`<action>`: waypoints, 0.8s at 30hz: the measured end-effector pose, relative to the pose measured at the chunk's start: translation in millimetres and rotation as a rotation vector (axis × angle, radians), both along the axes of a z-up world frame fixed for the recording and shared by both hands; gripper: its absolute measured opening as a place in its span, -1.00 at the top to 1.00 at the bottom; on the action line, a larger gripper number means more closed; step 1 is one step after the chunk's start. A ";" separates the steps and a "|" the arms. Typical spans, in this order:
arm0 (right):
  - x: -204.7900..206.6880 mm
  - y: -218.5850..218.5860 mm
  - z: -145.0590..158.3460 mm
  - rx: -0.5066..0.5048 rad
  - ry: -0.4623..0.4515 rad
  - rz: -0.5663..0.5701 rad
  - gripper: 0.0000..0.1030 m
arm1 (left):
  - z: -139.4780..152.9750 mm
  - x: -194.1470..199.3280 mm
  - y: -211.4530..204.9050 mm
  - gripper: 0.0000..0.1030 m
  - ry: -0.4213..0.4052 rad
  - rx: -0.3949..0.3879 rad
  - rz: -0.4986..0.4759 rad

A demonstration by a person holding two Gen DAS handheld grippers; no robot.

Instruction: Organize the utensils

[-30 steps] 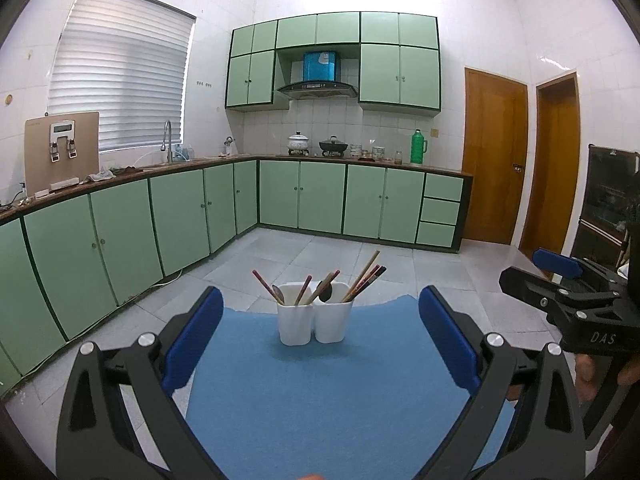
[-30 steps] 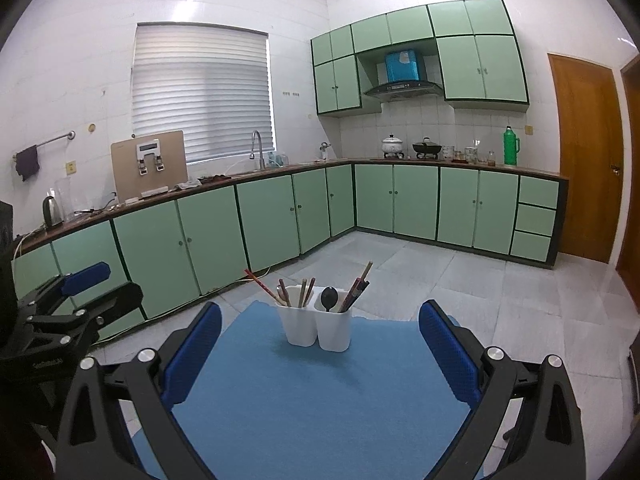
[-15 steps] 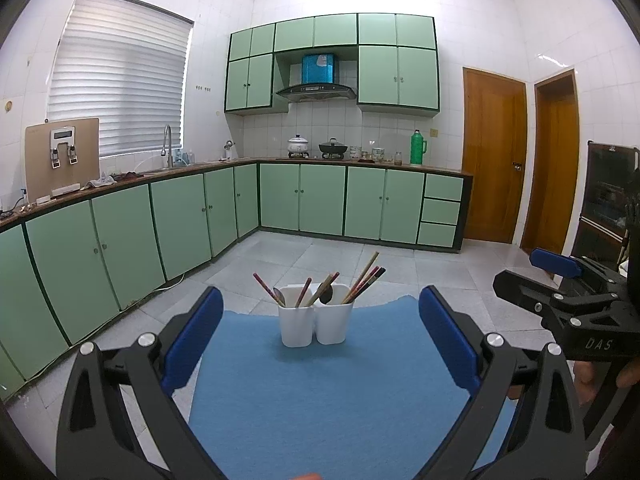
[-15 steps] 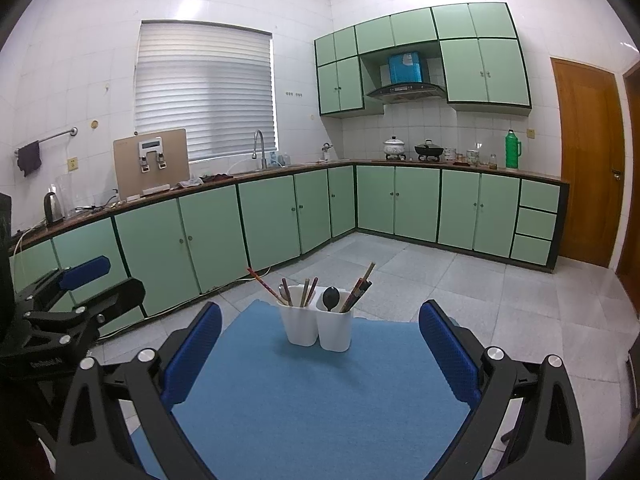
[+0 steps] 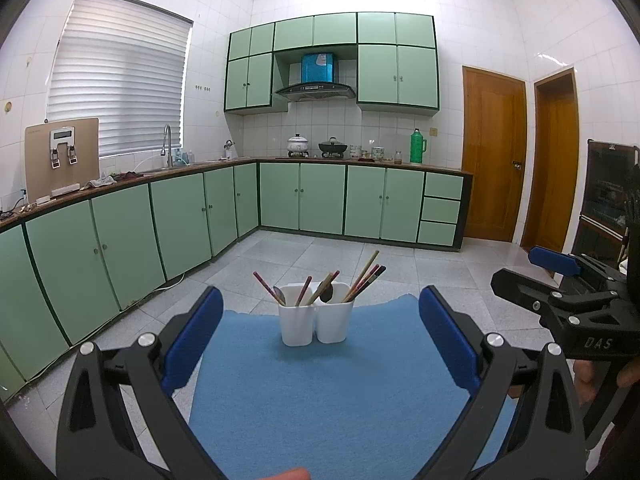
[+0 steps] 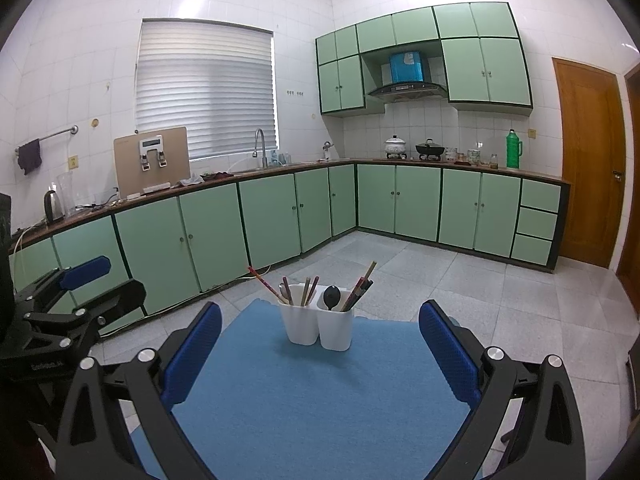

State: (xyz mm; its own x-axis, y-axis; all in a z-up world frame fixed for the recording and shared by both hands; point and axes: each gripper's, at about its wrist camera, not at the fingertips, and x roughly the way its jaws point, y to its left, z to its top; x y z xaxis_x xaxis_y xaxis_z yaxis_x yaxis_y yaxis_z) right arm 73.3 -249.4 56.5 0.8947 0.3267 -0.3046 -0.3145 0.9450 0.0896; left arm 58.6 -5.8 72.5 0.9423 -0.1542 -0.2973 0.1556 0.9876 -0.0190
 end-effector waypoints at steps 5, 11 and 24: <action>0.5 0.7 0.8 -0.003 0.003 0.001 -0.88 | -2.1 -0.9 0.5 -0.85 0.004 -0.003 0.001; 0.9 1.5 0.3 -0.003 0.004 0.001 -0.88 | -2.9 0.7 2.8 -0.85 0.008 -0.003 0.000; 2.2 0.8 -0.8 -0.004 0.009 0.000 -0.88 | -4.5 3.4 3.6 -0.85 0.013 -0.004 -0.001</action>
State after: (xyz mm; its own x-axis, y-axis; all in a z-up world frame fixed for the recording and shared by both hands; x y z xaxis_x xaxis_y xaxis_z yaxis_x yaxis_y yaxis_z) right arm 75.5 -248.6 55.7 0.8920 0.3252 -0.3138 -0.3135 0.9454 0.0888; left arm 61.9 -2.2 68.1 0.9381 -0.1567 -0.3090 0.1566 0.9873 -0.0253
